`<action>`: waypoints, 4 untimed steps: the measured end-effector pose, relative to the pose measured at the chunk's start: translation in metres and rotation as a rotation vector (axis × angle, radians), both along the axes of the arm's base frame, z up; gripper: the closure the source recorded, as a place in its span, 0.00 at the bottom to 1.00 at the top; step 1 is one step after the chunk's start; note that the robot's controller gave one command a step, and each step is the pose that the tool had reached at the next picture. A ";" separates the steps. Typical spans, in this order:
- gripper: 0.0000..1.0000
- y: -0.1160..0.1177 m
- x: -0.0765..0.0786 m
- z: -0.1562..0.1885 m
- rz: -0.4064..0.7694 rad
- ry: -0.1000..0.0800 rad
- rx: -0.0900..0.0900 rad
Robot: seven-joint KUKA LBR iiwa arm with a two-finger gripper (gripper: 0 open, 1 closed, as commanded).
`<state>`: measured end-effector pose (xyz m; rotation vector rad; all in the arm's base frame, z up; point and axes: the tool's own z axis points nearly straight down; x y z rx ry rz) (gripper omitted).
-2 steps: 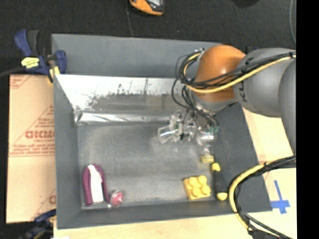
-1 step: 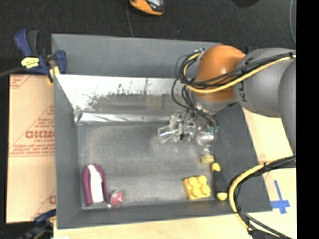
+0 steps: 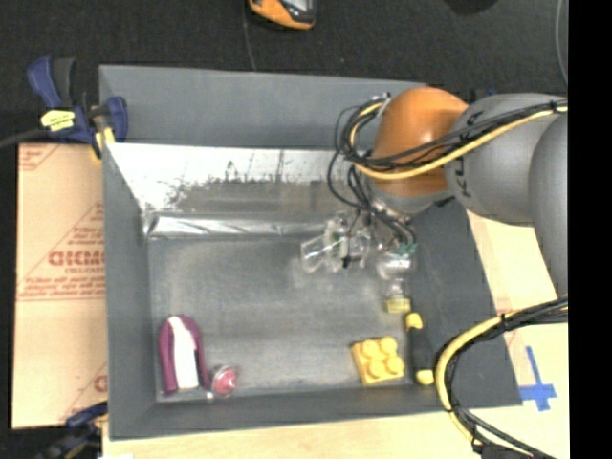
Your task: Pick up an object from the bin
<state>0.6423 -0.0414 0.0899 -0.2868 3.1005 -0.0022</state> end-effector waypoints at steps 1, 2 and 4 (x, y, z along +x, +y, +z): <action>1.00 0.003 -0.004 0.057 0.011 0.007 -0.001; 1.00 0.004 0.000 0.074 0.007 -0.005 -0.001; 1.00 0.007 -0.001 0.156 -0.009 -0.001 0.000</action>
Offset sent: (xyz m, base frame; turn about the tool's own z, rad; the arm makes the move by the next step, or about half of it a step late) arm -0.0023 0.0075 0.0252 0.0039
